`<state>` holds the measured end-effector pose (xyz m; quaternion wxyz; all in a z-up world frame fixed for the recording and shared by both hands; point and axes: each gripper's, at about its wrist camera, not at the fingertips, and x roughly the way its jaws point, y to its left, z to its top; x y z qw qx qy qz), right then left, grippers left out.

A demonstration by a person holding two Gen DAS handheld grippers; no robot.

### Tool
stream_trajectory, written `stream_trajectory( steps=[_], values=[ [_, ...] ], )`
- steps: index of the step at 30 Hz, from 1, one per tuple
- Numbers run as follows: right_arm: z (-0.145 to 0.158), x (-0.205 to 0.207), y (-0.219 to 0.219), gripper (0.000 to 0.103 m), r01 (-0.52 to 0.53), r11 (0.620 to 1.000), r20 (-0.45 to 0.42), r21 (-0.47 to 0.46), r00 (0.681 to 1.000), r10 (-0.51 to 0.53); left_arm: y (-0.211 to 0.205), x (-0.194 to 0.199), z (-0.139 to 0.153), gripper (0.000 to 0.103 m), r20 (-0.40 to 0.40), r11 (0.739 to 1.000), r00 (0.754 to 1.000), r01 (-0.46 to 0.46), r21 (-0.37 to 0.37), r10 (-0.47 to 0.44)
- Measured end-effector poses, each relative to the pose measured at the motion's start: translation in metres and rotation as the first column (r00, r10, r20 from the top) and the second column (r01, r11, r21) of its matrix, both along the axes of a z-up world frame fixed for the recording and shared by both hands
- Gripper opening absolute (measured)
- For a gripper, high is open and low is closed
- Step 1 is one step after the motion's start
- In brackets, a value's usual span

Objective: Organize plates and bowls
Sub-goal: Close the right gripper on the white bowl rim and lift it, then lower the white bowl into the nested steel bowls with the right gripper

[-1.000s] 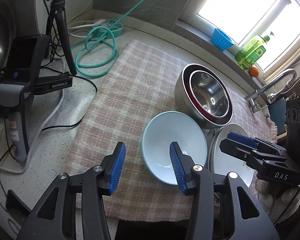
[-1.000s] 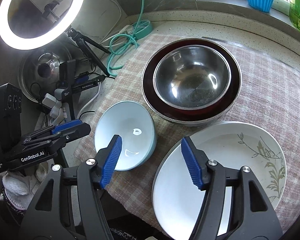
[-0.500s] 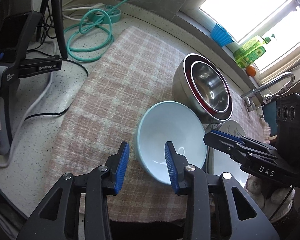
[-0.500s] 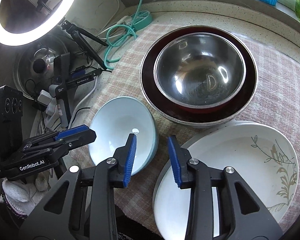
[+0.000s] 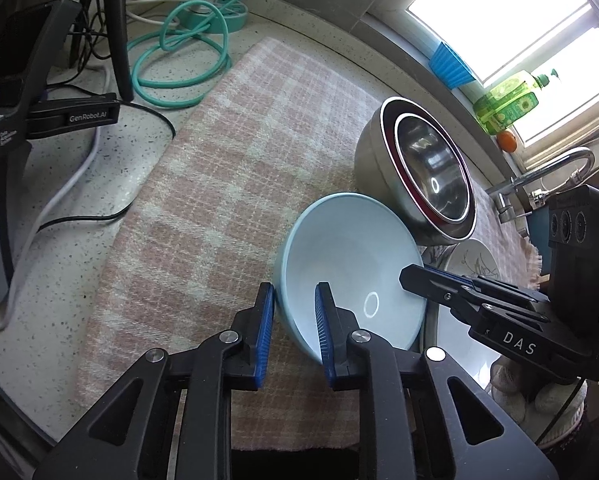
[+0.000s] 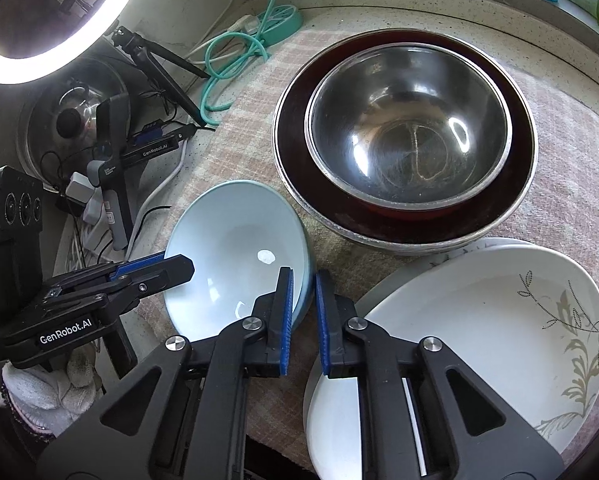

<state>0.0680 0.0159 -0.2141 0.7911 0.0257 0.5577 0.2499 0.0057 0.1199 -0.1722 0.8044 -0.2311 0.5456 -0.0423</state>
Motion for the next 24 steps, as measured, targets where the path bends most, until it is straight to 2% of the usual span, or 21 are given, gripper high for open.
stream_trajectory(
  steps=[9, 18, 24],
  values=[
    [0.016, -0.003, -0.002, 0.011, 0.0, 1.0, 0.019, 0.026, 1.0, -0.001, 0.003, -0.003, 0.014, 0.019, 0.027, 1.0, 1.0, -0.016, -0.011, 0.016],
    [0.051, -0.003, -0.009, 0.011, 0.007, 0.996, 0.061, 0.092, 0.998, -0.013, 0.006, -0.002, 0.057, 0.019, 0.127, 1.0, 0.992, -0.021, 0.017, 0.019],
    [0.071, 0.004, -0.017, 0.011, 0.02, 0.994, 0.099, 0.106, 0.995, -0.03, 0.001, 0.013, 0.078, 0.019, 0.182, 1.0, 0.983, -0.007, 0.026, 0.002]
  ],
)
